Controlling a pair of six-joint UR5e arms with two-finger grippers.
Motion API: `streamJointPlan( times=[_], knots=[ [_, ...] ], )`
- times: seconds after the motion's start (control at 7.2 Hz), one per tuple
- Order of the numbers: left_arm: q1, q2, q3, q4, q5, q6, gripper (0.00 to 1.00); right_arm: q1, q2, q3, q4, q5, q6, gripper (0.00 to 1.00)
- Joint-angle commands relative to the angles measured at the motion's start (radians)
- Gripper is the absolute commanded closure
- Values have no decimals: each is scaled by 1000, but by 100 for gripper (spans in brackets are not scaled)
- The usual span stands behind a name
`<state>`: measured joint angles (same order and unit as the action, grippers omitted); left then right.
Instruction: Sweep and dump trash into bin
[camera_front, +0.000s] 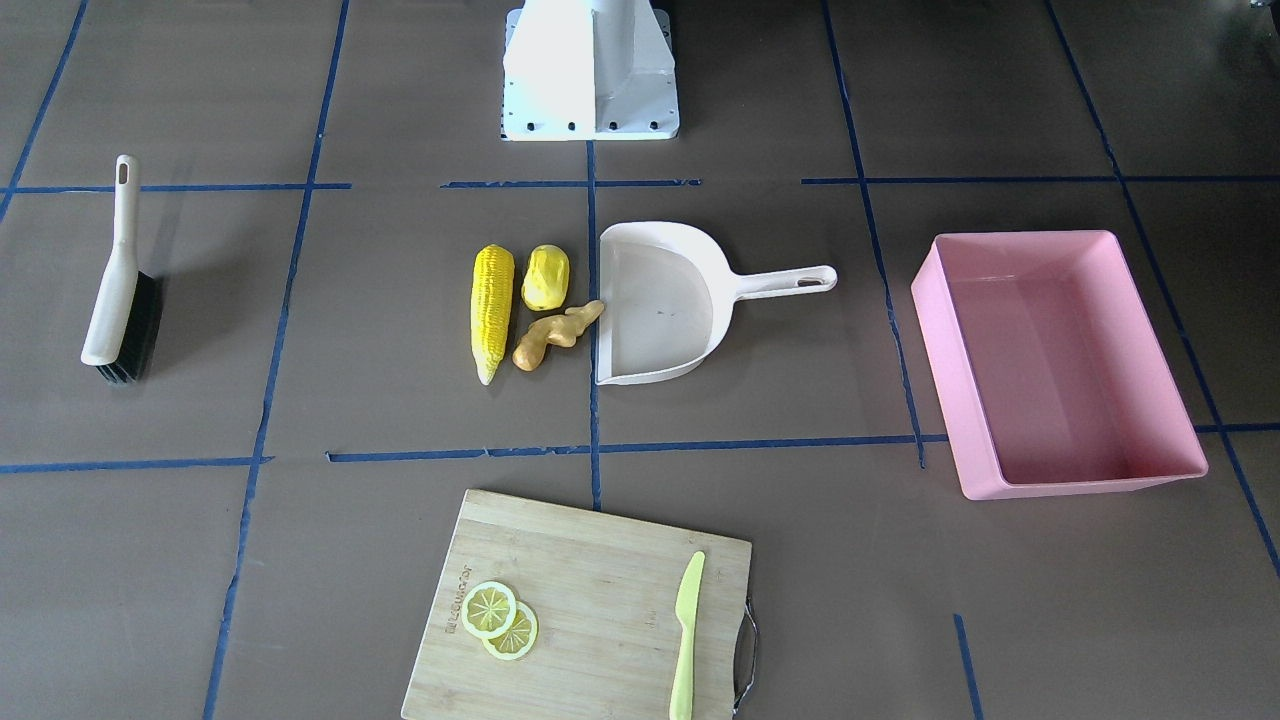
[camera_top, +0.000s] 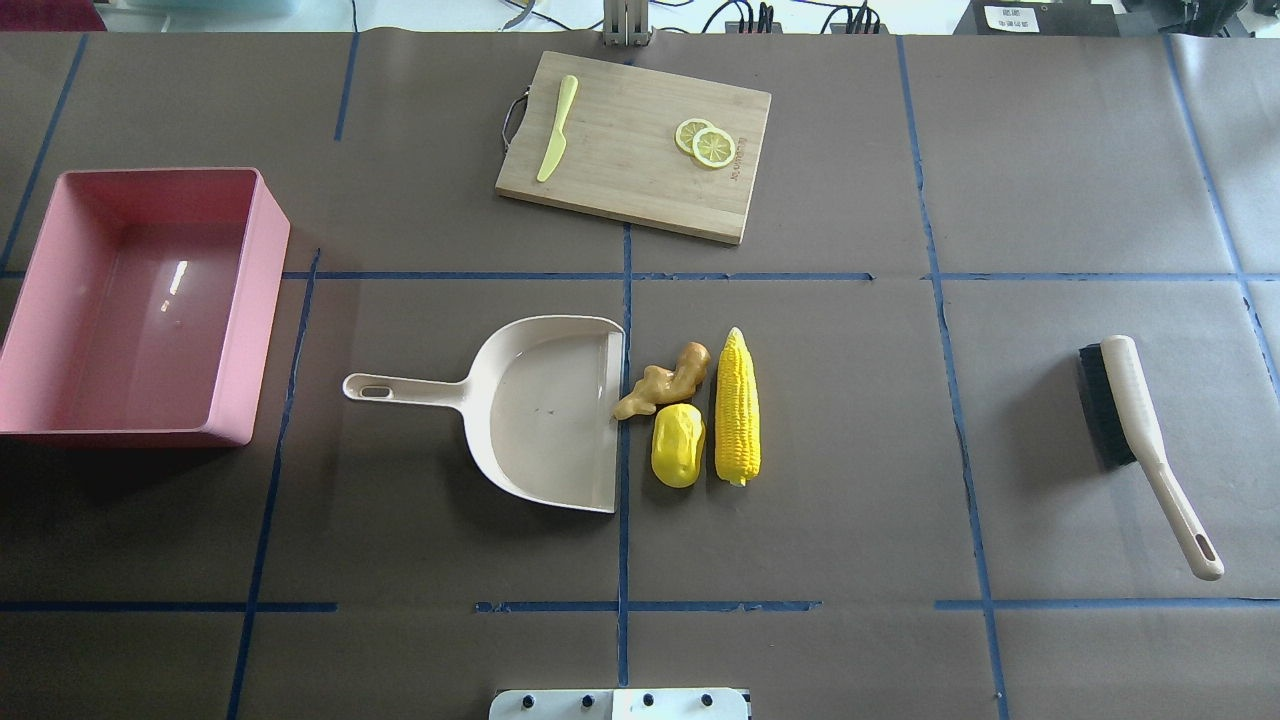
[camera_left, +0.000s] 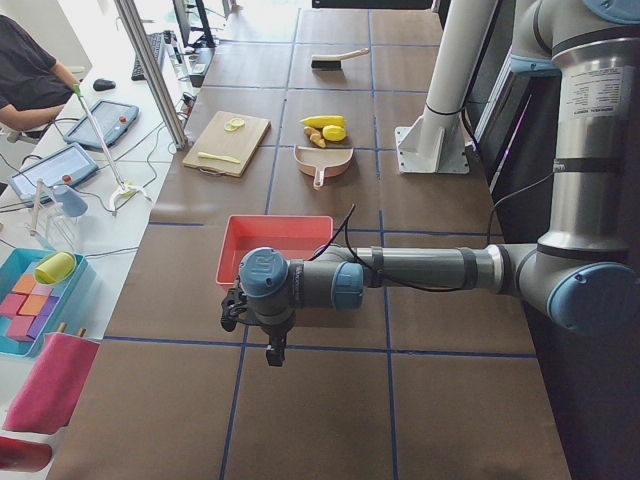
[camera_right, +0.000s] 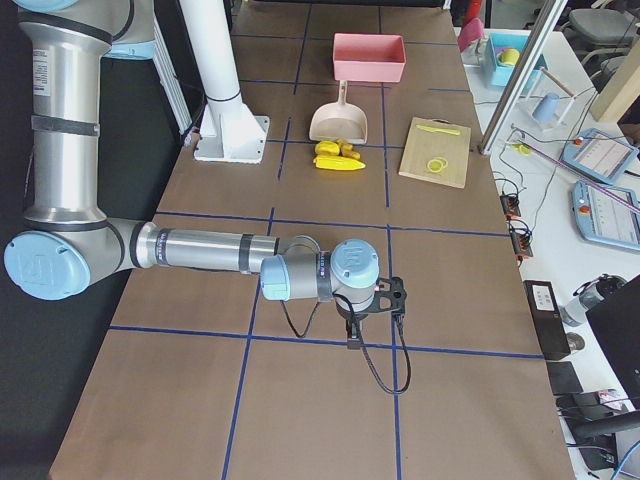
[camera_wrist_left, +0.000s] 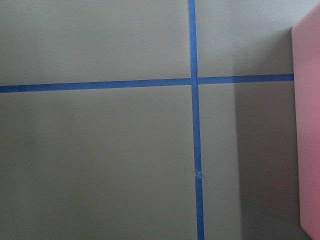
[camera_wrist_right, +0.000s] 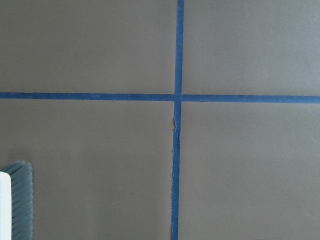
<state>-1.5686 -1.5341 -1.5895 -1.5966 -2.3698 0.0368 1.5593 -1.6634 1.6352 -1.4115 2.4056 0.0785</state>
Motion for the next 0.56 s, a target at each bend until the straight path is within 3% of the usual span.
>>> streamJointPlan(
  times=[0.0,0.42],
  knots=[
    [1,0,3,-5,3,0,0,-1,-2,-6,-3,-5,1,0],
    [2,-1,8,-8,4,0,0,-1,-7,-8,-3,-3,1,0]
  ],
)
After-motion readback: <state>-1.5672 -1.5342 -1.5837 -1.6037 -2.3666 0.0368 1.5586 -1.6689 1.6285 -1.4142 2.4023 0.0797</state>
